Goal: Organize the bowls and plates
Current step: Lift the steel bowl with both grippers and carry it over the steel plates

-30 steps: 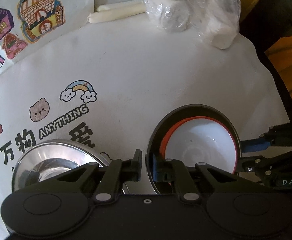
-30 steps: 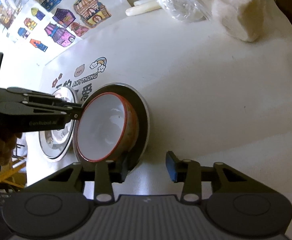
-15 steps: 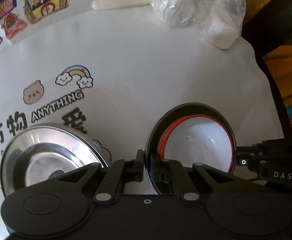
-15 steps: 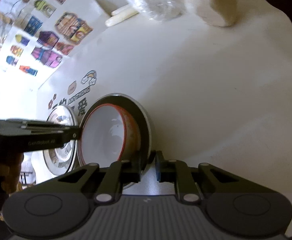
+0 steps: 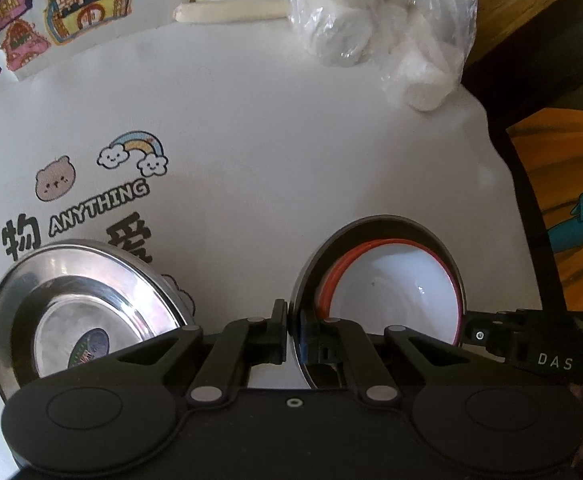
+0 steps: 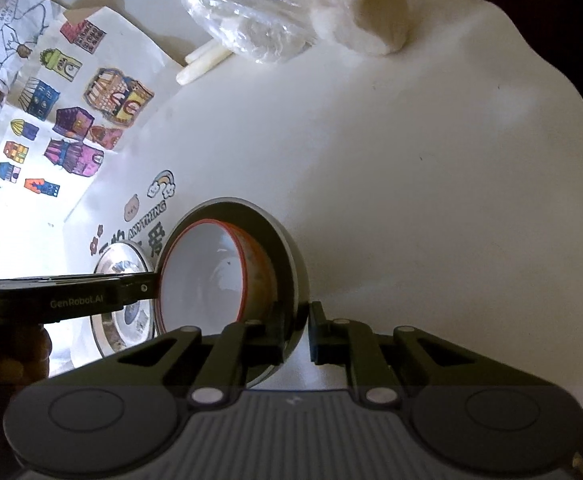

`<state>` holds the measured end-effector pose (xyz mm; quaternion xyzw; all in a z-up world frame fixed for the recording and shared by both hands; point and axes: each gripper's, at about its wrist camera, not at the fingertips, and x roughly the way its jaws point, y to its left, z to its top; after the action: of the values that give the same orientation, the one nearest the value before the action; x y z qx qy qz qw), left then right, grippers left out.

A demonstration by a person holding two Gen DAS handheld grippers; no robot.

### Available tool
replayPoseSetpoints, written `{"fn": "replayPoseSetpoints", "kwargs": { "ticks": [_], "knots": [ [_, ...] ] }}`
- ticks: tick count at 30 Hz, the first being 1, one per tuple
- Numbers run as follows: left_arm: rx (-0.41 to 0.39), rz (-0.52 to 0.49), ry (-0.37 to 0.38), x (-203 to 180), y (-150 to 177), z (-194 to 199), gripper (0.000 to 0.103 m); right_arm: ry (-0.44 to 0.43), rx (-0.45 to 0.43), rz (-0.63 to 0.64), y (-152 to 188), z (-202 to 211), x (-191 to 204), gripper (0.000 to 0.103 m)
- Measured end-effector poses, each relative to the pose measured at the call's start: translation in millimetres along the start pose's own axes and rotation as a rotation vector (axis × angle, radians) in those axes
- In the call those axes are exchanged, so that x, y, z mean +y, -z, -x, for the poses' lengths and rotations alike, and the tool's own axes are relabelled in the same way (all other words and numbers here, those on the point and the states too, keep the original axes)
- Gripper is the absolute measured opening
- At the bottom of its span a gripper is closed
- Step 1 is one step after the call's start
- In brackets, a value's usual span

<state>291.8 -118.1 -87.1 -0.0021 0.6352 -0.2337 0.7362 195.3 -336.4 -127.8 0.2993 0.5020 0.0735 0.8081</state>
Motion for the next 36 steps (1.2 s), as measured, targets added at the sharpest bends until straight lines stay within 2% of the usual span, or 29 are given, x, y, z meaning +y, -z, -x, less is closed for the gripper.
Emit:
{"fn": "replayPoseSetpoints", "kwargs": {
  "ticks": [14,23,36],
  "knots": [
    [-0.095,0.102,-0.012,47.3,8.5,47.5,0.005,-0.045,-0.010,0.096,-9.8,-0.6,57.1,0.014],
    [-0.144,0.210,-0.046,91.3,22.5,73.3,0.005,-0.079,0.025,0.190,-16.0,-19.3,102.9,0.014],
    [-0.174,0.357,-0.105,152.7,47.6,93.1,0.005,-0.119,0.105,0.315,-18.4,-59.7,163.9,0.014]
  ]
}}
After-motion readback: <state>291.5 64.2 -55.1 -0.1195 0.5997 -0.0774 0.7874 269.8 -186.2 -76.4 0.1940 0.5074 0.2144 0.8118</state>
